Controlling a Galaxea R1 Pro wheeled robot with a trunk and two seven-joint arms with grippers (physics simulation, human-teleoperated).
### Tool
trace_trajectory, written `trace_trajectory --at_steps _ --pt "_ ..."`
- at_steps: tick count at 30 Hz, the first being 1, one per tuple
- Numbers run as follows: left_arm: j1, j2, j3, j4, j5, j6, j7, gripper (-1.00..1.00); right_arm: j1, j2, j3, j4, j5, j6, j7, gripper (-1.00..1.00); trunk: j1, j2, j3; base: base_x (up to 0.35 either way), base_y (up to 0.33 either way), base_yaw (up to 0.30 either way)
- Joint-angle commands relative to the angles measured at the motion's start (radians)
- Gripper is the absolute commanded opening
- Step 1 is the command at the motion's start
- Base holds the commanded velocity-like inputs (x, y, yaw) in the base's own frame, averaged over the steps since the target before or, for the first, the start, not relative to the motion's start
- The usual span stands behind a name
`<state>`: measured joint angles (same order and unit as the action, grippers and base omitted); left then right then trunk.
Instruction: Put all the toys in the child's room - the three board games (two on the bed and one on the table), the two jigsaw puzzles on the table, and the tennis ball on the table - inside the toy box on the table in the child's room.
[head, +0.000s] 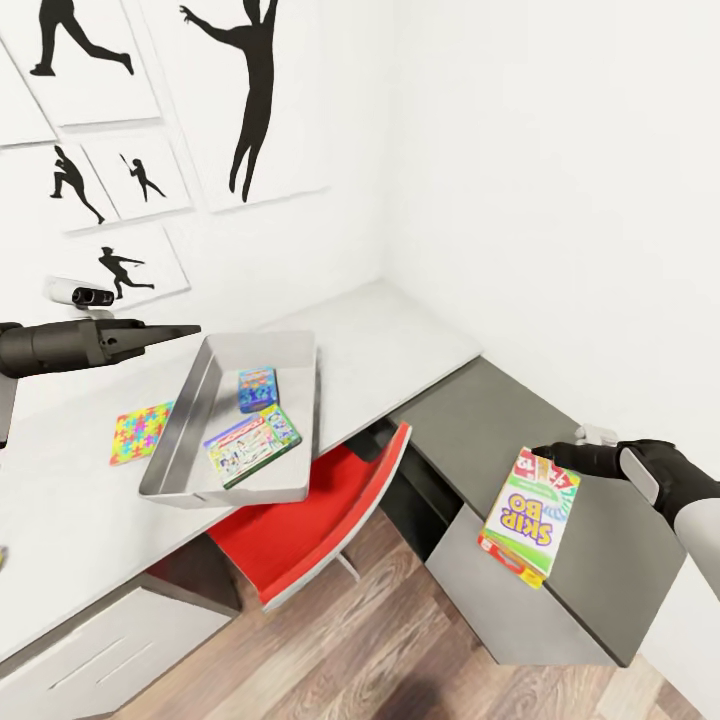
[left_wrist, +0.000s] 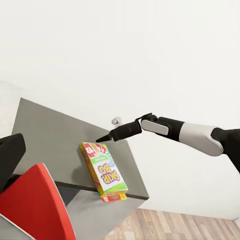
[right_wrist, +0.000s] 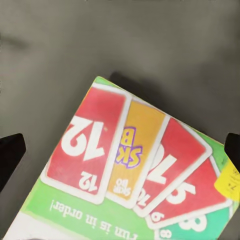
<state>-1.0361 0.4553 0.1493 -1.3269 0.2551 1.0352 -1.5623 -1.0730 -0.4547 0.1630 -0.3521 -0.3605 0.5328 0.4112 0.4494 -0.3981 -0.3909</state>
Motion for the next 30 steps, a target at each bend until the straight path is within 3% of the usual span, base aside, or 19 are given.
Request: trace_trajectory --at_steps 1,14,30 --pt "-0.001 0.000 0.000 0.000 0.000 0.011 -0.004 1.00 -0.001 -0.001 0.004 -0.001 -0.003 0.004 0.001 1.00 0.001 -0.002 -0.002 0.047 0.032 0.000" --pt "-0.001 0.000 0.000 0.000 0.001 0.011 -0.004 1.00 -0.001 -0.002 -0.053 0.000 -0.002 0.006 0.001 1.00 0.001 -0.002 -0.011 0.069 0.054 0.000" --pt "-0.001 0.000 -0.001 0.000 0.000 0.011 -0.004 1.00 -0.001 -0.002 -0.059 0.004 -0.002 0.005 -0.007 1.00 0.001 -0.002 -0.027 0.018 0.030 -0.061"
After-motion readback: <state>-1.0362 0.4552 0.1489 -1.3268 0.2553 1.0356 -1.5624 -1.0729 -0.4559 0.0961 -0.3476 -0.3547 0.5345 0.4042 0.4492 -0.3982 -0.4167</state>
